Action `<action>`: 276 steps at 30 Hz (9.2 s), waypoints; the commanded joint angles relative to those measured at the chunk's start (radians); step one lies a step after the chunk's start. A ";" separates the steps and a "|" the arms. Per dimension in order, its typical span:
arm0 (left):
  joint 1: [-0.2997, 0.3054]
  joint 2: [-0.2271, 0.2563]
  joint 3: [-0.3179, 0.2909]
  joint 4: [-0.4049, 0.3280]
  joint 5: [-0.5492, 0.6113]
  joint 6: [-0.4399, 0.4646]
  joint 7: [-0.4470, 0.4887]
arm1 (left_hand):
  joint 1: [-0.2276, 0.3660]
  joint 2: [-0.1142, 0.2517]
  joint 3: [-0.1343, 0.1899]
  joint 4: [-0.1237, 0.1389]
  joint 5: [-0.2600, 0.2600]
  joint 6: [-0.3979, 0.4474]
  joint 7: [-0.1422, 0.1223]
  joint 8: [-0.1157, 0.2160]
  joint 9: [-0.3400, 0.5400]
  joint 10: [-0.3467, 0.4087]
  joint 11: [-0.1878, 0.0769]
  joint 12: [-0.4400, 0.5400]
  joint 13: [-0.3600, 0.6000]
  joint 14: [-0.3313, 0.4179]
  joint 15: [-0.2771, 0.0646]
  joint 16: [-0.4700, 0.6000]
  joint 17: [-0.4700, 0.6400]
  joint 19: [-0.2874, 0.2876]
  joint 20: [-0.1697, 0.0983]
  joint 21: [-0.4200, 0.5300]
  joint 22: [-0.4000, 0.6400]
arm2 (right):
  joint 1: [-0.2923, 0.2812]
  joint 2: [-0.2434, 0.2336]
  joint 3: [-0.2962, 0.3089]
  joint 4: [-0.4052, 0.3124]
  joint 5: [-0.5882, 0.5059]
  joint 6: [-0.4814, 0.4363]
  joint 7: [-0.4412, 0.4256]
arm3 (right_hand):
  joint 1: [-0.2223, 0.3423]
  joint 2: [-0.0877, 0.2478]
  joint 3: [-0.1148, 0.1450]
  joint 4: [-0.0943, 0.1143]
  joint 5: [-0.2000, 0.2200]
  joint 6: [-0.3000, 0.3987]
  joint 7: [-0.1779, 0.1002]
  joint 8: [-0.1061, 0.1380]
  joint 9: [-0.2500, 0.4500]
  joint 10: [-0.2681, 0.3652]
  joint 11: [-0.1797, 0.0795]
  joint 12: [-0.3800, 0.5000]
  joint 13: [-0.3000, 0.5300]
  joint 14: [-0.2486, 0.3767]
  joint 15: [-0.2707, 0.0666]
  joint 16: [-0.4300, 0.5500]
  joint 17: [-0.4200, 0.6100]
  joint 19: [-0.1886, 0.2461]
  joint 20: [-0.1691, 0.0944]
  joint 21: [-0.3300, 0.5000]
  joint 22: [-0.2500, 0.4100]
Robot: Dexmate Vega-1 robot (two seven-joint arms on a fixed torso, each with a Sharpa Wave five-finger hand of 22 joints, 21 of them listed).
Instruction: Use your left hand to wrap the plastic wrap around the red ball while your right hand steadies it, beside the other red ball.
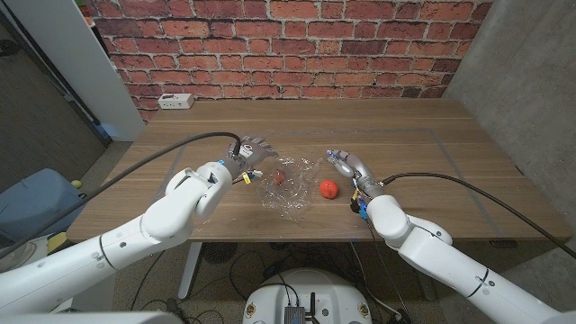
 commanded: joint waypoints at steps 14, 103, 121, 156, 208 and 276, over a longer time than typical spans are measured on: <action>0.047 -0.008 -0.057 0.008 0.055 -0.231 -0.124 | 0.005 0.012 -0.023 -0.003 0.010 0.162 -0.002 0.090 0.033 -0.038 0.005 0.011 -0.004 -0.055 0.017 0.005 0.001 -0.033 0.026 -0.034 0.003 | -0.042 0.037 -0.003 -0.033 -0.026 -0.030 -0.058 | -0.012 0.008 -0.003 0.020 0.002 0.005 0.002 0.001 0.002 -0.003 -0.005 0.004 0.002 -0.002 0.003 0.005 0.010 0.002 -0.002 -0.002 0.000; -0.565 -0.195 0.205 0.336 -0.537 -0.016 -0.289 | -0.047 0.177 0.076 0.058 0.040 0.717 0.269 0.394 0.178 0.469 0.000 0.123 0.035 0.407 -0.032 0.025 0.007 0.162 0.013 0.018 0.042 | -0.005 0.097 0.001 0.127 -0.130 0.141 -0.124 | 0.032 -0.023 0.013 -0.024 0.005 0.017 0.001 0.005 0.002 -0.007 -0.025 0.004 -0.001 -0.019 -0.014 -0.011 -0.004 -0.006 0.002 -0.006 -0.003; -0.641 -0.330 0.267 0.527 -0.390 -0.052 -0.252 | -0.071 0.158 0.069 0.052 0.029 0.733 0.253 0.396 0.166 0.471 -0.018 0.116 0.042 0.393 -0.051 0.019 0.006 0.158 0.002 0.021 0.040 | 0.012 0.115 -0.025 0.115 -0.247 0.051 -0.157 | 0.031 -0.118 -0.042 -0.048 -0.035 -0.068 -0.015 -0.016 0.006 -0.157 -0.075 -0.033 -0.009 -0.134 -0.012 -0.076 -0.030 -0.052 0.016 -0.033 -0.007; -0.714 -0.455 0.383 0.824 -0.401 -0.176 0.044 | -0.084 0.148 0.075 0.032 0.020 0.738 0.249 0.395 0.150 0.489 -0.025 0.111 0.053 0.404 -0.059 0.021 0.004 0.171 -0.008 0.032 0.038 | 0.291 0.141 -0.188 0.154 -0.280 -0.320 0.053 | 0.024 -0.152 -0.096 -0.036 -0.034 -0.273 -0.029 -0.022 0.005 -0.375 -0.058 -0.037 -0.019 -0.350 0.027 -0.123 -0.042 -0.243 0.018 -0.090 -0.009; -0.439 -0.401 0.221 0.886 -0.402 -0.466 1.163 | -0.151 0.216 0.115 0.129 0.013 0.459 0.104 0.168 0.029 0.602 -0.052 0.171 0.083 0.700 -0.176 0.123 0.035 0.347 -0.069 0.143 0.045 | 0.315 0.113 -0.193 0.116 -0.288 -0.348 0.055 | 0.012 -0.141 -0.110 -0.023 -0.034 -0.291 -0.031 -0.006 0.004 -0.376 -0.059 -0.017 -0.020 -0.342 0.024 -0.104 -0.043 -0.227 0.018 -0.073 -0.009; -0.062 -0.042 -0.002 0.097 0.187 -0.202 0.144 | -0.274 -0.032 -0.435 0.033 0.208 0.337 -0.002 0.094 0.024 0.150 0.006 0.024 0.079 0.161 0.034 0.024 0.019 -0.002 0.107 0.066 0.016 | -0.013 0.270 -0.084 -0.015 -0.376 -0.386 -0.393 | 0.012 -0.023 -0.088 0.002 -0.035 -0.222 -0.043 0.016 0.001 -0.281 -0.063 0.017 -0.026 -0.271 -0.002 -0.065 -0.041 -0.164 -0.015 -0.049 -0.010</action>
